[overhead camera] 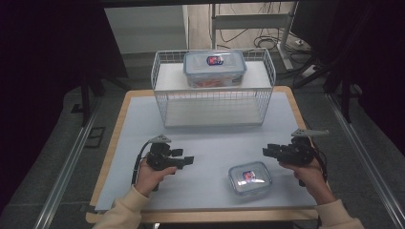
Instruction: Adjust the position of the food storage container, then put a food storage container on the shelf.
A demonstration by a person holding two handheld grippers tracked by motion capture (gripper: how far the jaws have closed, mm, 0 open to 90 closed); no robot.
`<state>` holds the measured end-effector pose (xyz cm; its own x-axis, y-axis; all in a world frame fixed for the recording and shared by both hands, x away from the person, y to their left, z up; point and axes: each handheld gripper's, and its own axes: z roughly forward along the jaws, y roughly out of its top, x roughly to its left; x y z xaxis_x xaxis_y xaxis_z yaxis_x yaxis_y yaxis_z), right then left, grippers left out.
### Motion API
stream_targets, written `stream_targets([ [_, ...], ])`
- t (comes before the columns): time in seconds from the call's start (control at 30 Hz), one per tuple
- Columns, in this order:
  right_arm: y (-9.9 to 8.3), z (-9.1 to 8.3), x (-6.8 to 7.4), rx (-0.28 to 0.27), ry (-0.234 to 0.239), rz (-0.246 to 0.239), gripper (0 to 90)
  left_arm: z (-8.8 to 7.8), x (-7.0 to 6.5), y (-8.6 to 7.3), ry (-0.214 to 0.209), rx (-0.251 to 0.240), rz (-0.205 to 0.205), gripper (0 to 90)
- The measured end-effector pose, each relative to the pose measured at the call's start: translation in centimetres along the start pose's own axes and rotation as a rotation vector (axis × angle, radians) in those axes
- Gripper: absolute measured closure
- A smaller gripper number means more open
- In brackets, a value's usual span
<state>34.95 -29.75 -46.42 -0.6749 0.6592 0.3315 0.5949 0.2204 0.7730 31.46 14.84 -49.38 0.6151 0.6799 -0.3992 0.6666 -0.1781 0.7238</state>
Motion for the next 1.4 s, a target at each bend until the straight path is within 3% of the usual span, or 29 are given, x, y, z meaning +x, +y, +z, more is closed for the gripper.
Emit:
stream_targets([
  [0.37,-1.1,-0.6,0.2,0.010,-0.019,-0.007,49.4,0.3,0.3,-0.6,0.001,0.020,-0.003,31.8],
  [0.7,-1.8,-1.4,0.5,0.007,-0.032,-0.014,49.9,0.0,0.7,-0.6,0.013,0.009,-0.014,31.8],
  [1.0,-2.6,-2.7,1.7,0.007,-0.052,-0.043,55.4,0.0,0.7,-0.7,0.020,0.018,-0.001,31.6],
  [1.2,-3.7,-3.8,2.0,0.013,-0.045,-0.042,69.2,0.2,0.9,-0.7,0.019,0.018,-0.011,31.6],
  [1.23,-4.1,-4.1,2.3,0.021,-0.030,-0.047,76.4,0.3,0.8,-0.7,0.016,0.018,-0.009,31.6],
  [1.4,-4.7,-4.7,3.1,0.034,-0.007,-0.075,85.5,0.2,0.8,-0.7,0.018,0.018,-0.010,31.6],
])
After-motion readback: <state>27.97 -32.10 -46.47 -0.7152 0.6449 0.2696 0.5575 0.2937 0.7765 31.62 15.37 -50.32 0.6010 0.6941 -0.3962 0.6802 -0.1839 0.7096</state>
